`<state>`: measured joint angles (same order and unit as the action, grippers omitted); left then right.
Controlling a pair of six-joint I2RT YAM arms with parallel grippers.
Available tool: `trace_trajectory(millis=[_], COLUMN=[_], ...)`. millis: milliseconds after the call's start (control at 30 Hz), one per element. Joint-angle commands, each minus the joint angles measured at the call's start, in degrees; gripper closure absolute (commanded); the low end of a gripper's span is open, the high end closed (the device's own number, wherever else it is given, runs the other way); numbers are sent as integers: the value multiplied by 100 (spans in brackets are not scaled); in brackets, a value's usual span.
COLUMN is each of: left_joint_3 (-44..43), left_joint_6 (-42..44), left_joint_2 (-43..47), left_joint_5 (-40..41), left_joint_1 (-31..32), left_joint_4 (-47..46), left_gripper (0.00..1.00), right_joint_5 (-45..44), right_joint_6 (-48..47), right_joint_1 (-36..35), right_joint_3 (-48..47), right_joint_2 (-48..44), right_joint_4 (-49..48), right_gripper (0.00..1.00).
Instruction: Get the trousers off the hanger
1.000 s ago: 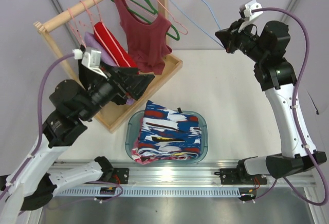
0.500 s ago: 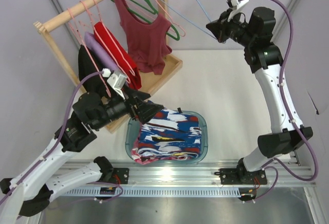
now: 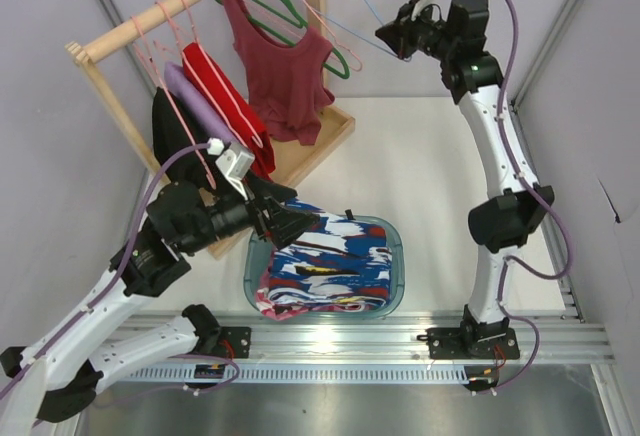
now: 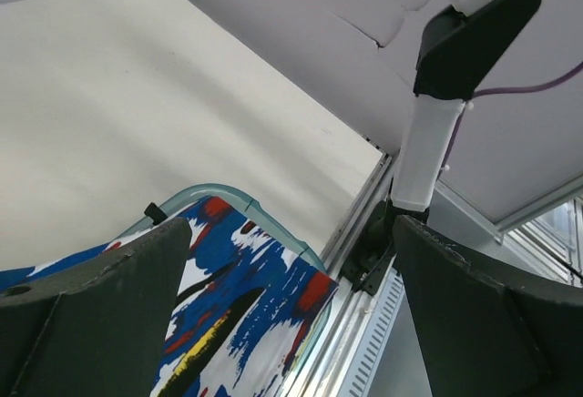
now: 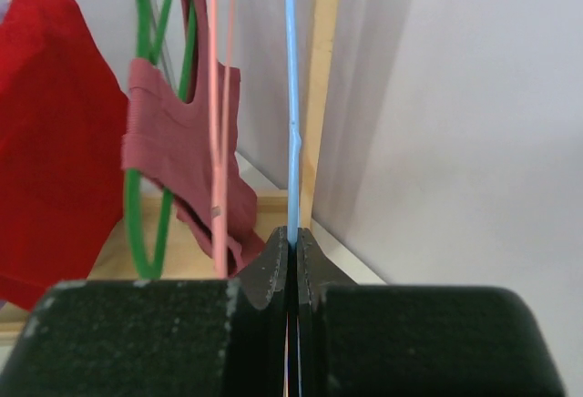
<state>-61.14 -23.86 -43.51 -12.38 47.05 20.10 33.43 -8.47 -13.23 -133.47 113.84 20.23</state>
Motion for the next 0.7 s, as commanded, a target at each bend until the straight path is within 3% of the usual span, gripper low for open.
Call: trace_trajectory(millis=[0,267,667], left_joint_3=[41,50,243], left_joint_6=[320,584,637], left_joint_2=[44,-44,-79], left_joint_5=[-151,-80,43], left_joint_1=[-29,-29,-29], left_joint_4=[-24,47,170], left_gripper=[1,0,1], right_joint_5=[111,172,-354], right_joint_6=[117,977,812], right_joint_1=[-109,-171,-750], right_joint_3=[-609,-1436,-1893], right_joint_2=[374,1438,2212], right_joint_4=[-588,-1767,-2347], right_gripper=[100,100,100])
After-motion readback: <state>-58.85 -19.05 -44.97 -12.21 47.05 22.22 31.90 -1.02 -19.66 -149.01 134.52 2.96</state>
